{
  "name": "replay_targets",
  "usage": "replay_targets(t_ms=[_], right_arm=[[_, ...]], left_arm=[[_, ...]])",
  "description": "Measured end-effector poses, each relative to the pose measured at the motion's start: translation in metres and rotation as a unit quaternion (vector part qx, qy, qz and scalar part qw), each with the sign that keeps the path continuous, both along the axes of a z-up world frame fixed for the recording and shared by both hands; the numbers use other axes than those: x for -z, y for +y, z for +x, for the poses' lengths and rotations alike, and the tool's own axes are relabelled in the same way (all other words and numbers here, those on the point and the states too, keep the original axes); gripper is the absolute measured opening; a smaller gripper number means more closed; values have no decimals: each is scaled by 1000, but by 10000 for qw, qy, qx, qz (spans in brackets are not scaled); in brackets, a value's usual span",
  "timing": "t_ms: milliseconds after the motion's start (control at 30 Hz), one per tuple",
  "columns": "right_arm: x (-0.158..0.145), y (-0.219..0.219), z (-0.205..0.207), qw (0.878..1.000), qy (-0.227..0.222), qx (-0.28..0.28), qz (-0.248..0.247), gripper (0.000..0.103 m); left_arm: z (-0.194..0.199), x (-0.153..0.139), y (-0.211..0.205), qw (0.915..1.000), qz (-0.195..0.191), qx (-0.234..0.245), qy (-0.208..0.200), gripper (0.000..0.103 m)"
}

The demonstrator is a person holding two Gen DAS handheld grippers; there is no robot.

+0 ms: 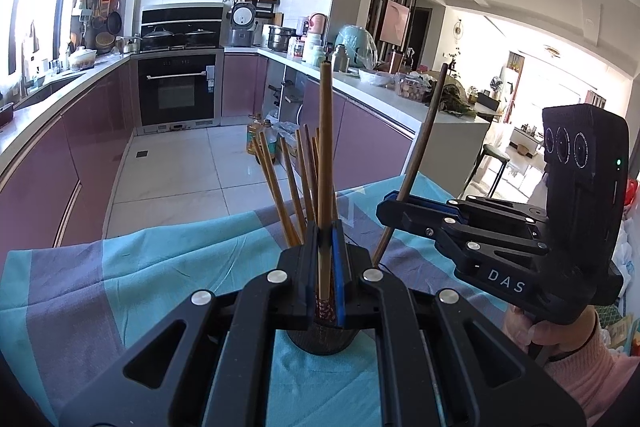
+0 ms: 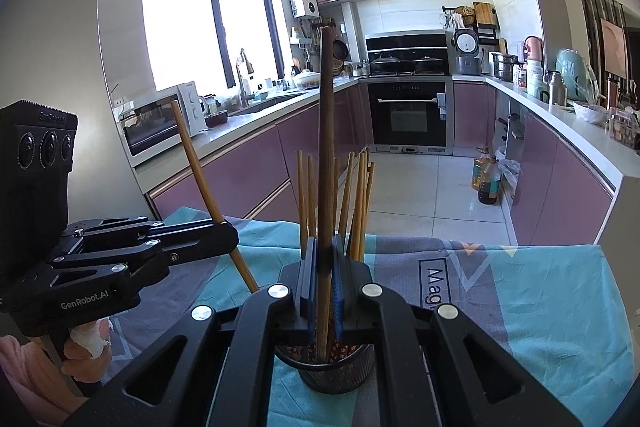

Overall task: Organize utensils
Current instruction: 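Lower both held chopsticks into the mesh cup among the others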

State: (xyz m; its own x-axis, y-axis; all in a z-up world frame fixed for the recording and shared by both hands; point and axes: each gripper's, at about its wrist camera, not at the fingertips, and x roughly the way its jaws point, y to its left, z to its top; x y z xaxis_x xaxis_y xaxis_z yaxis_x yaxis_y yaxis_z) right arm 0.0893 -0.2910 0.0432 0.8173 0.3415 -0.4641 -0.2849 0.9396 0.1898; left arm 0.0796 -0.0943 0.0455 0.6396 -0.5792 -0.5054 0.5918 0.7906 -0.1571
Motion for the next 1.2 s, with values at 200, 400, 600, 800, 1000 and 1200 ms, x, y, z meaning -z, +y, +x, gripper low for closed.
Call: replay_targets(t_ms=[200, 400, 600, 800, 1000, 1200], right_arm=[[10, 2, 6, 9998, 191, -57, -38, 6], [17, 5, 11, 9994, 330, -98, -57, 6], [21, 5, 18, 9992, 406, -60, -25, 6], [25, 7, 25, 9989, 476, -55, -16, 6], [31, 11, 32, 9983, 584, -75, -5, 6], [34, 11, 34, 9979, 634, -58, 116, 7]], left_arm=[[5, 7, -4, 9998, 129, 52, 129, 7], [11, 13, -8, 9993, 226, 109, 295, 7], [28, 20, -15, 9980, 275, 105, 562, 7], [44, 27, -20, 9974, 268, 77, 671, 7], [59, 30, -25, 9969, 266, 47, 741, 8], [70, 44, -31, 9956, 290, 31, 885, 8]])
